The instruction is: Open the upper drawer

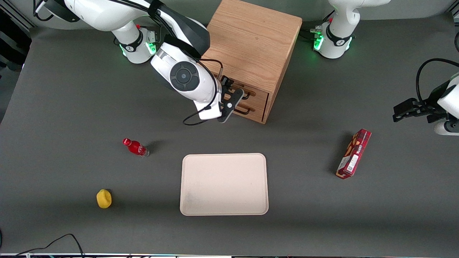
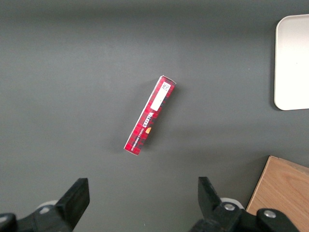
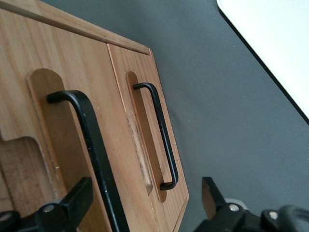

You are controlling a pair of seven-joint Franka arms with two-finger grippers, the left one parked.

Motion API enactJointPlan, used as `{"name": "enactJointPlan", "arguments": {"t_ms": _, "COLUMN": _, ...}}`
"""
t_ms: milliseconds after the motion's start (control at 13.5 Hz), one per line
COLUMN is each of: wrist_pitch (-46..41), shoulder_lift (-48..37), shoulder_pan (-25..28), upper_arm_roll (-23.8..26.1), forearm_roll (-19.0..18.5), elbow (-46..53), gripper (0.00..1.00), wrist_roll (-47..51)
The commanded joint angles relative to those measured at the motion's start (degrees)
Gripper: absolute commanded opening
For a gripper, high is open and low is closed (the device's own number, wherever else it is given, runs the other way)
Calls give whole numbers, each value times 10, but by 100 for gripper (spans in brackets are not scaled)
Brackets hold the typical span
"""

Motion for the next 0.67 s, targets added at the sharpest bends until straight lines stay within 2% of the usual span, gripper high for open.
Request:
{"name": "enactJointPlan", "arguments": {"t_ms": 0, "wrist_pitch": 17, "shoulder_lift": 4, "shoulder_pan": -1, "upper_arm_roll": 3, "forearm_roll": -18, "elbow": -4, "gripper": 100, "wrist_roll": -26}}
{"name": "enactJointPlan", "arguments": {"t_ms": 222, "wrist_pitch": 38, "shoulder_lift": 19, "shoulder_pan": -5, "upper_arm_roll": 2, "forearm_roll": -49, "elbow": -5, "gripper": 100, "wrist_roll": -43}}
{"name": "enactJointPlan", "arguments": {"t_ms": 593, "wrist_pitch": 63, "shoulder_lift": 24, "shoulder_pan": -15, "upper_arm_roll": -15, "forearm_roll": -51, "elbow": -1, "gripper": 100, "wrist_roll": -93}}
